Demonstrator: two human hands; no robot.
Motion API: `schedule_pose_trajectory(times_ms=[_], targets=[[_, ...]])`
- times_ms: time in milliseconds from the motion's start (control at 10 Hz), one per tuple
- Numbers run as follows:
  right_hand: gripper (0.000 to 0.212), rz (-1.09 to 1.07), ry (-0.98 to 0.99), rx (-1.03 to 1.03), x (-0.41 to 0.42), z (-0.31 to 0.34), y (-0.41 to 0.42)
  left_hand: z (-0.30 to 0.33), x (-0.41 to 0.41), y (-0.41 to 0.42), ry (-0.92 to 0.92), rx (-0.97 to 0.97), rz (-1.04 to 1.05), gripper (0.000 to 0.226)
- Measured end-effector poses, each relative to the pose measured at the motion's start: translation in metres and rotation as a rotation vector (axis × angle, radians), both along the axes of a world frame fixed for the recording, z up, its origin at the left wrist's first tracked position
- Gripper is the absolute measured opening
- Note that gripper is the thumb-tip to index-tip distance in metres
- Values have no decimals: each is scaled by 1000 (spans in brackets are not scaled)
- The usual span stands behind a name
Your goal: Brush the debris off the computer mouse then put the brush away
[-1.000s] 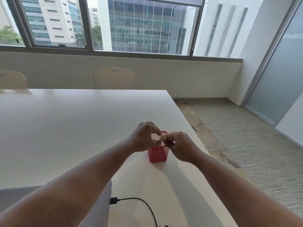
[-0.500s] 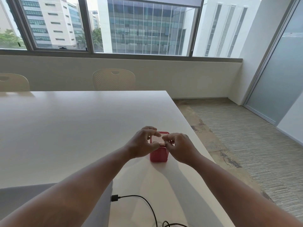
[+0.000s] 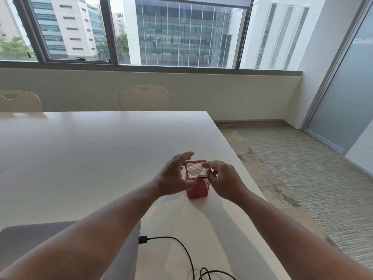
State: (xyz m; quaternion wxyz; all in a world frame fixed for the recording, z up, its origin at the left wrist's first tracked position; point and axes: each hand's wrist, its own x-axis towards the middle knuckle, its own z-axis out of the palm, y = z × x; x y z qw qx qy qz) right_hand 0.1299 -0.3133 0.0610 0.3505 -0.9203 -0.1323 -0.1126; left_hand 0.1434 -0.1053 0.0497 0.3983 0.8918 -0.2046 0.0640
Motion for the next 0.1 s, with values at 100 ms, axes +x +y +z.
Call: schedule_pose_trajectory(times_ms=[100], targets=[[33, -19, -18, 18, 1, -1, -1, -1, 1, 2, 33, -9, 8, 102]])
